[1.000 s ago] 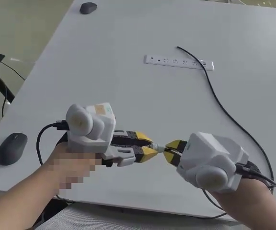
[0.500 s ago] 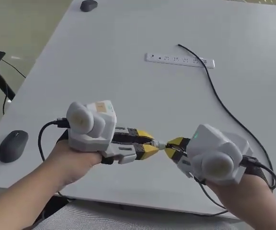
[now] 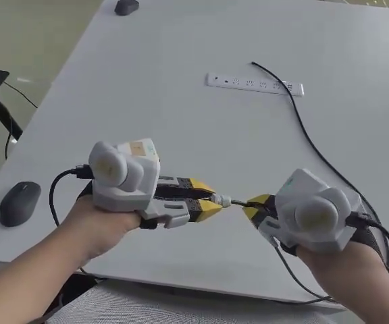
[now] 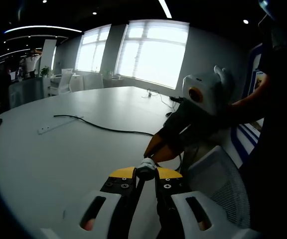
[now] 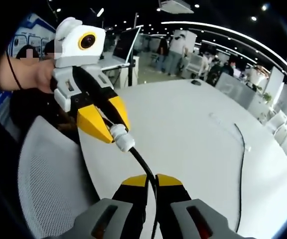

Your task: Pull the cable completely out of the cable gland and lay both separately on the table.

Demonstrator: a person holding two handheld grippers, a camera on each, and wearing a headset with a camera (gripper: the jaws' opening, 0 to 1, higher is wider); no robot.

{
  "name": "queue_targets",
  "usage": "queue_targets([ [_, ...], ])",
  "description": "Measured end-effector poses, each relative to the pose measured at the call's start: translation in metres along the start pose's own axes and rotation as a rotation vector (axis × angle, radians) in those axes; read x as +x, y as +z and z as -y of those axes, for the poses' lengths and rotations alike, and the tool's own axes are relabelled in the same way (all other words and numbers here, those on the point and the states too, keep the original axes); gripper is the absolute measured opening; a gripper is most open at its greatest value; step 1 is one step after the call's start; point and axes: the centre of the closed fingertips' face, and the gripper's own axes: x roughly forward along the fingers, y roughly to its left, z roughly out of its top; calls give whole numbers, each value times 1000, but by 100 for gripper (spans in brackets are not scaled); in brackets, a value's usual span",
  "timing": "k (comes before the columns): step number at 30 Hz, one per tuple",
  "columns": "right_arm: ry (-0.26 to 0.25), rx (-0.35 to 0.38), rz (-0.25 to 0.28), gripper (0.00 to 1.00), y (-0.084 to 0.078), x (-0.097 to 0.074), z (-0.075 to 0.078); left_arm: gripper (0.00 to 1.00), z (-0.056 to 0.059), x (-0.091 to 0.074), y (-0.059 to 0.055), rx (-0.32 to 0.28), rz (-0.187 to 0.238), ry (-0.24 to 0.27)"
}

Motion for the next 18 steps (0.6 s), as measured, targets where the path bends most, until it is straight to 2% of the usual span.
queue_targets([
  [2, -2, 61, -2, 0, -3, 1, 5, 15, 0, 0, 0, 3, 1, 2],
  [6, -21, 83, -25, 0, -12, 3, 13, 15, -1, 0, 0, 4, 0, 3],
  [15, -37, 251, -67, 0, -36, 4, 27, 15, 0, 1, 2, 10, 0, 0],
  [17, -4, 400, -58, 0, -40, 5, 25, 15, 1, 1, 3, 10, 2, -1],
  [18, -1, 485, -40, 0, -41, 5, 29, 15, 1, 1, 4, 12, 3, -1],
])
